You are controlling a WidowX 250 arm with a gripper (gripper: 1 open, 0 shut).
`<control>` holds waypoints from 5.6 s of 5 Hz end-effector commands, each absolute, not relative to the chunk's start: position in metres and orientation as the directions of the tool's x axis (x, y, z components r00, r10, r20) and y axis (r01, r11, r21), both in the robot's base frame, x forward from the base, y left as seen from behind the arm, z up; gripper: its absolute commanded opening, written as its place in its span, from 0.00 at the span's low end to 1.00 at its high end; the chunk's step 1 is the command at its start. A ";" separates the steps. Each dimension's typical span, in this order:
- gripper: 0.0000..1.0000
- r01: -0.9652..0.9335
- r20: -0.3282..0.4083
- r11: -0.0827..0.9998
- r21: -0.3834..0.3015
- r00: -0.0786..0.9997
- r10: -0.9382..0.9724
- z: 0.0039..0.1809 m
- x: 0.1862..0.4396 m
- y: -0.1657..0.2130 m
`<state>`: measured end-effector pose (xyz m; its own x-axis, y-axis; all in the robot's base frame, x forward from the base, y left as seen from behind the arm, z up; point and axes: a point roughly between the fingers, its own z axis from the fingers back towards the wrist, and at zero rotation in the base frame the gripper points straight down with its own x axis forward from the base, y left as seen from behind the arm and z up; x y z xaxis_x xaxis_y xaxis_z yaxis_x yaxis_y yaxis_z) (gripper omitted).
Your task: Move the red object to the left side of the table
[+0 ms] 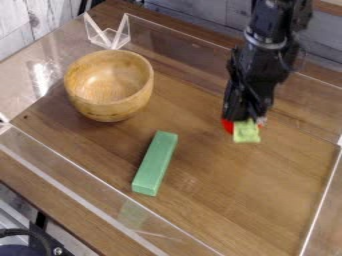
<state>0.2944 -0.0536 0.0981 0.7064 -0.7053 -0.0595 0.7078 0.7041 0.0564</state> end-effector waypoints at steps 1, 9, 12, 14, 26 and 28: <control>0.00 0.648 0.009 0.752 0.120 0.757 -0.654 0.140 0.294 -0.029; 0.00 0.238 0.079 0.968 0.081 0.966 -0.244 0.138 0.183 0.120; 0.00 0.134 0.115 0.991 -0.020 0.985 -0.131 0.085 0.177 0.129; 0.00 0.014 0.132 0.997 -0.081 0.991 -0.003 0.066 0.176 0.131; 1.00 -0.307 0.153 0.931 -0.199 0.928 0.339 0.085 0.214 0.184; 1.00 -0.345 0.151 0.920 -0.185 0.915 0.373 0.088 0.200 0.195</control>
